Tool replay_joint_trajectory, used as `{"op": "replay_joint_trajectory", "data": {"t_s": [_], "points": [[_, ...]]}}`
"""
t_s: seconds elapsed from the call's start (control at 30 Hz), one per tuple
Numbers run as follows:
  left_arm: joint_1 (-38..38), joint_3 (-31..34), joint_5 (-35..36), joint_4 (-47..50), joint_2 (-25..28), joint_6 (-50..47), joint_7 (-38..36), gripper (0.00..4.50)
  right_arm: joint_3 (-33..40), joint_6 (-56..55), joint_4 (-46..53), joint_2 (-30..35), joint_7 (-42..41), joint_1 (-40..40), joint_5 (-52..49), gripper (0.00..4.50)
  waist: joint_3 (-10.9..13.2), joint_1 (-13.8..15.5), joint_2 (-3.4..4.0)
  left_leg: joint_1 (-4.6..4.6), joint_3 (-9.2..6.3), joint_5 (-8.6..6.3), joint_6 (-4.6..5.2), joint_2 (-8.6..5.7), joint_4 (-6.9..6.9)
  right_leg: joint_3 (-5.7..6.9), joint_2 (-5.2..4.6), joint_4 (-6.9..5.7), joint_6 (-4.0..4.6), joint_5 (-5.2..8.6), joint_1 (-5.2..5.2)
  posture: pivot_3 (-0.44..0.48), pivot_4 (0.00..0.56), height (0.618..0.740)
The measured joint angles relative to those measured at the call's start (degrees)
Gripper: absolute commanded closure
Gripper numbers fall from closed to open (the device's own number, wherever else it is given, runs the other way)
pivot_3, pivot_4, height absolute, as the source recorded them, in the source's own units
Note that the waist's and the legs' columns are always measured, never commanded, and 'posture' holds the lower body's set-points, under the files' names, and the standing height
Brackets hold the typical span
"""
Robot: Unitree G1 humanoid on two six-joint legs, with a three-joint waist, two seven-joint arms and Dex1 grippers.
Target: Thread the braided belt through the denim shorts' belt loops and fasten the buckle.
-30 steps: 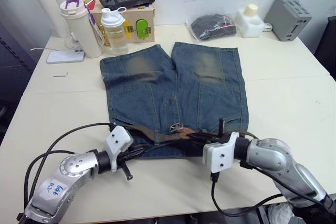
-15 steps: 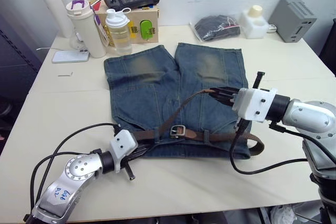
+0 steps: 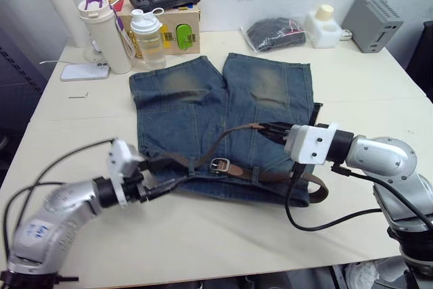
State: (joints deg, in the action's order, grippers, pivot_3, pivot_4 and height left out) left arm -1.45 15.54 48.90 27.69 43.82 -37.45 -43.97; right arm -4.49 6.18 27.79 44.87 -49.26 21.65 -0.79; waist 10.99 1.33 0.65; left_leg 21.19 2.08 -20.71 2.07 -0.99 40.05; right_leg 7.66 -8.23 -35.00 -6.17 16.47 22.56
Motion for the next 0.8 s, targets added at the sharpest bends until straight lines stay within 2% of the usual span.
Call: {"op": "replay_joint_trajectory", "data": {"t_s": [0.07, 0.23, 0.33, 0.47, 0.57, 0.8], "points": [[-0.29, 1.28, 3.77, 0.62, 0.15, -3.22, -0.11, 1.13, -0.74, -0.90, -0.11, -0.05, 0.01, 0.02, 0.83, 4.50, 0.01, -0.08, 0.00, 0.00, 0.03, 0.00, 0.00, -0.01, -0.02, 0.00, 0.05, 0.02, -0.02, -0.01, -0.01, 0.000, 0.150, 0.690], [-0.59, -0.39, 2.97, 0.48, -0.49, -3.96, 0.98, 1.13, -1.68, -1.24, -0.12, -0.46, 0.04, 0.24, 1.80, 4.50, 0.03, -0.02, -0.04, -0.01, 0.04, 0.00, -0.01, 0.04, 0.00, -0.03, 0.30, -0.01, -0.02, -0.01, -0.01, 0.000, 0.150, 0.690], [-4.77, -3.16, -1.08, -1.11, -2.56, -2.10, 3.20, 1.13, -2.17, -1.22, -0.08, -0.92, 0.05, 1.01, 1.92, 4.50, 0.03, 0.26, -0.06, -0.01, 0.02, 0.01, -0.02, 0.03, 0.03, -0.05, 0.49, 0.00, -0.02, -0.01, -0.04, 0.000, 0.150, 0.690], [-11.59, -11.22, -13.11, -3.75, -6.14, 5.93, 5.41, 1.13, -5.21, -0.98, 0.10, -2.44, -0.27, 2.55, 2.68, 4.50, 0.02, 0.16, -0.08, 0.00, 0.05, 0.01, -0.02, 0.01, 0.02, -0.07, 0.56, 0.02, -0.05, -0.03, -0.04, 0.000, 0.150, 0.690], [-13.39, -15.74, -20.14, -4.30, -7.61, 11.74, 5.46, 1.13, -8.03, -0.01, 0.26, -3.45, -0.64, 2.92, 3.18, 4.50, 0.02, -0.16, -0.08, 0.02, 0.15, -0.01, -0.05, 0.07, -0.02, -0.06, 0.61, 0.02, -0.05, -0.03, 0.04, 0.000, 0.150, 0.690], [-13.84, -16.62, -22.93, -5.71, -9.69, 14.52, 5.01, 1.13, -10.58, 0.33, 0.20, -4.32, -1.13, 4.51, 4.42, 4.50, 0.02, -0.08, -0.08, 0.02, 0.13, -0.01, -0.05, 0.16, 0.02, -0.08, 0.60, 0.00, -0.03, -0.02, 0.05, 0.000, 0.150, 0.690]]}}
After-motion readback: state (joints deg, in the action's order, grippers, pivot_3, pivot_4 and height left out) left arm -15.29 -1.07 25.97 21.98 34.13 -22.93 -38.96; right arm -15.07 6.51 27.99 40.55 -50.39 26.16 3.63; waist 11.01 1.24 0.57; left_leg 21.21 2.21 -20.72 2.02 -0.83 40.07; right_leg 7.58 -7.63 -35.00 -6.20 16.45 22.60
